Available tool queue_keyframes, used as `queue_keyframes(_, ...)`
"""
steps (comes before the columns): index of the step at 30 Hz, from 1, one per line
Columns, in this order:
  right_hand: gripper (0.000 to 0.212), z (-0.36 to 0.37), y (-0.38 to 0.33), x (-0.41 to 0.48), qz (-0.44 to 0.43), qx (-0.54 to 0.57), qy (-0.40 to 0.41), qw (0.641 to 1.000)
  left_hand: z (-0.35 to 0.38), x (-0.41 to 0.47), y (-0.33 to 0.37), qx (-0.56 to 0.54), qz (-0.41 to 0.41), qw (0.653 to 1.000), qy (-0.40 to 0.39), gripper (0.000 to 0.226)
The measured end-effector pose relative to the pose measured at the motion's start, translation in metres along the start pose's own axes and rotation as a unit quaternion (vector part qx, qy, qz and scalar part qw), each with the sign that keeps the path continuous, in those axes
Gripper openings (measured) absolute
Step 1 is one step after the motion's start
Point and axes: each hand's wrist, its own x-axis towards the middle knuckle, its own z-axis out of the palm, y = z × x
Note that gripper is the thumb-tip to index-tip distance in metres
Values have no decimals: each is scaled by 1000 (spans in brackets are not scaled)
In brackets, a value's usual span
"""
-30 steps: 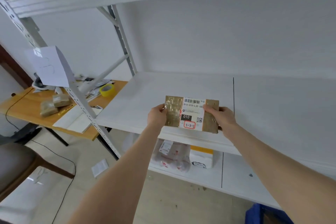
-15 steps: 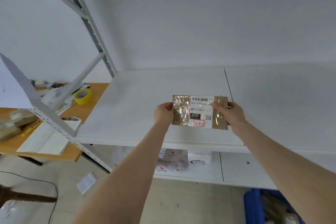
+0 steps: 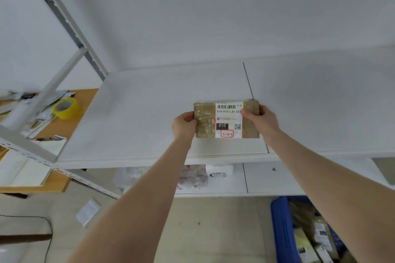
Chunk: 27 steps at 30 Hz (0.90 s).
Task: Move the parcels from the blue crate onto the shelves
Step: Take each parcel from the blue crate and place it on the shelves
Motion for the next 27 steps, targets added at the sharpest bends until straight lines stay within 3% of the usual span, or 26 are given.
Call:
queue_keyframes(13,60,-32,14,-15,-40,-23,-36,998,19,-40,-9,5,30,999,40,19)
queue_keyframes(22,48,-37,19,-37,-49,-34,-35,998,21,-69,-12,57,36,997,28,36)
queue_keyframes(27,77,-38,25,-49,-70,-111,-27,991,19,-78,-16,122,61,990,16,43)
